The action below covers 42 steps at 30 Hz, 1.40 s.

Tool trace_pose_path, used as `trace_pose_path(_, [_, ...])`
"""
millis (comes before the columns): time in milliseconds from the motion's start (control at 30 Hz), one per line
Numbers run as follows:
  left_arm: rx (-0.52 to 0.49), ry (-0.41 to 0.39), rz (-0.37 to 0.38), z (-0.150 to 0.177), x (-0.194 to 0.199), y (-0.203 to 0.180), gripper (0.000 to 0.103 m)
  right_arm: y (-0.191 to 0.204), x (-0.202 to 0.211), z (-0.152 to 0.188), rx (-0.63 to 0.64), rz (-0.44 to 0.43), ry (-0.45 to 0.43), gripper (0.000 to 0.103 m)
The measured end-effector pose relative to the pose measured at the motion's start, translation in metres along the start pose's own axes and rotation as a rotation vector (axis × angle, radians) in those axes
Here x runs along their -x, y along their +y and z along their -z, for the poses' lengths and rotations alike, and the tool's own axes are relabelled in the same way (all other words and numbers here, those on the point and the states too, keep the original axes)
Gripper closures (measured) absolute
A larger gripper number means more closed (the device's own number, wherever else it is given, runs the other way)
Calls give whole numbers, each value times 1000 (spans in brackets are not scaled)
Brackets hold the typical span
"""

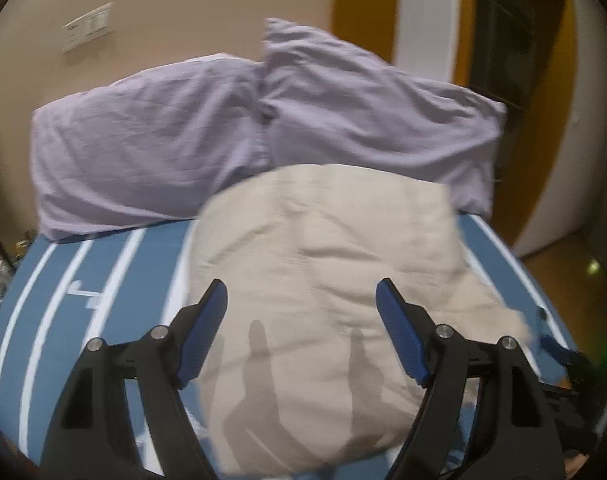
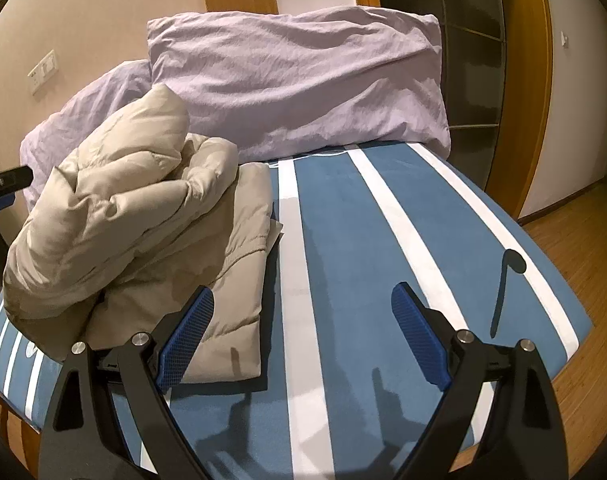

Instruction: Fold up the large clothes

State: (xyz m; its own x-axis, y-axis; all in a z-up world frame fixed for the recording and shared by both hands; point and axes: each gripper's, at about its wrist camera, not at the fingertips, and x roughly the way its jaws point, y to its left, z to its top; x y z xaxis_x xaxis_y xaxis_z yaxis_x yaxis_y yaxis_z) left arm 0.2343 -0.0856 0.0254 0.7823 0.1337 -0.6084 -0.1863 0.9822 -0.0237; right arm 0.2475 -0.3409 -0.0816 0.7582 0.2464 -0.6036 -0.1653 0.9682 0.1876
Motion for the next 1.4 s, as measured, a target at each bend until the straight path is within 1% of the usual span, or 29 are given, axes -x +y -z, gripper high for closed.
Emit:
trace_pose_path(167, [52, 10, -70, -4, -21, 33, 26, -7, -3, -6, -9, 14, 0, 11])
trace_pose_path(200, [60, 16, -84, -4, -27, 39, 24, -8, -4, -7, -11, 16, 1, 11])
trace_pose_path(267, [75, 28, -94, -3, -36, 47, 23, -11, -6, -8, -17, 20, 3, 11])
trace_pose_path(367, [90, 36, -86, 1, -47, 52, 20, -15, -8, -11, -25, 24, 2, 11])
trace_pose_path(533, [80, 29, -72, 10, -59, 43, 20, -18, -5, -18, -37, 17, -14, 11])
trace_pose_path(700, [119, 45, 2, 21, -75, 35, 19, -16, 2, -27, -43, -10, -37, 11])
trace_pose_path(833, [99, 27, -2, 28, -80, 27, 19, -8, 7, -37, -37, -39, -54, 11])
trace_pose_path(900, [89, 20, -3, 31, -82, 24, 19, 0, 9, -42, -28, -56, -66, 13])
trace_pose_path(1033, [69, 1, -8, 35, -85, 19, 19, 22, 7, -50, 4, -100, -69, 23])
trace_pose_path(1133, [59, -8, -14, 38, -87, 16, 19, 39, 3, -52, 29, -126, -59, 31])
trace_pose_path(1267, [52, -13, -13, 39, -89, 17, 19, 64, -4, -52, 60, -161, -44, 39])
trace_pose_path(1333, [52, -13, -10, 40, -90, 17, 19, 75, -8, -50, 77, -176, -37, 41])
trace_pose_path(1400, [51, -13, -6, 40, -91, 18, 19, 80, -13, -46, 89, -173, -26, 41])
